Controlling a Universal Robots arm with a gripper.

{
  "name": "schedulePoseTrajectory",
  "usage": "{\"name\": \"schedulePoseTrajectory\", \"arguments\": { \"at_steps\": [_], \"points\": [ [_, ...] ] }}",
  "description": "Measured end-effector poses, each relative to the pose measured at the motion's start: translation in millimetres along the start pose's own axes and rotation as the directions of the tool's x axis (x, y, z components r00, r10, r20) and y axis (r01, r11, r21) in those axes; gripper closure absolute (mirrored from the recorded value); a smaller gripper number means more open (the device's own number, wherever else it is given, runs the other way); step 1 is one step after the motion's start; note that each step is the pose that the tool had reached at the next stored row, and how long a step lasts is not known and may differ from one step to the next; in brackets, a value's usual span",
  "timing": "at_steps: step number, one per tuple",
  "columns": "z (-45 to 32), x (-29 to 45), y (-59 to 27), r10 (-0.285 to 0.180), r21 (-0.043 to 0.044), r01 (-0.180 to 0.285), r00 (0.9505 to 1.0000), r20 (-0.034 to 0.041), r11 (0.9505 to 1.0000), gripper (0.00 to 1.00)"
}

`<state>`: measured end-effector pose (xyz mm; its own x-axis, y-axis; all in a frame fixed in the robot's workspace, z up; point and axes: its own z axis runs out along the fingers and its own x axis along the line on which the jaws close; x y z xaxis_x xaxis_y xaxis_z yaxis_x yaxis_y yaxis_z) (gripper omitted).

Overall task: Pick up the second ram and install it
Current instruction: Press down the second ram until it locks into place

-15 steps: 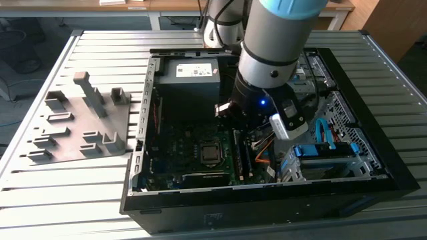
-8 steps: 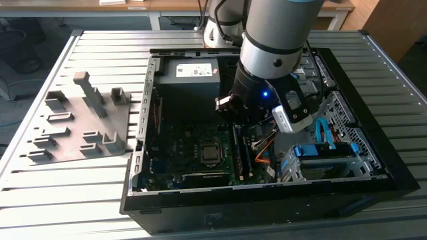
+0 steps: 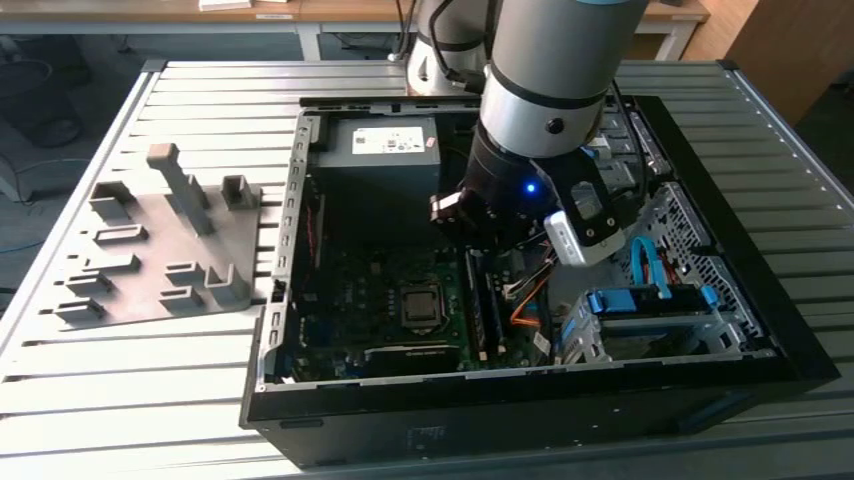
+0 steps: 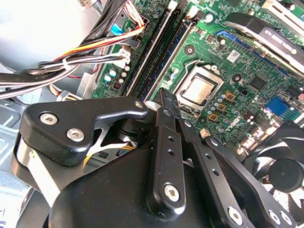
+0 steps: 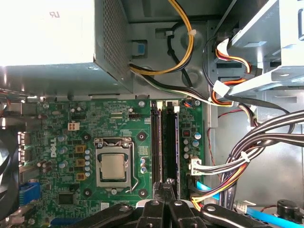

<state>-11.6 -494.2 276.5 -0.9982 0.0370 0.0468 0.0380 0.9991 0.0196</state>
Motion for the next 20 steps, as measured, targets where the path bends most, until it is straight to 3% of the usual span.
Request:
{"name": "schedulePoseTrajectory", "arguments": {
  "at_steps": [8,18,20],
  "points": [
    [2.1,0.0,4.1,0.0,-0.0004,0.0,1.0,-0.0002,1.0,0.9],
    [20.8,0.6,41.2,0.0,-0.0011,0.0,1.0,-0.0002,1.0,0.9],
    [24.7,0.5,45.2,0.0,-0.0016,0.0,1.0,-0.0001,1.0,0.9]
  ]
}}
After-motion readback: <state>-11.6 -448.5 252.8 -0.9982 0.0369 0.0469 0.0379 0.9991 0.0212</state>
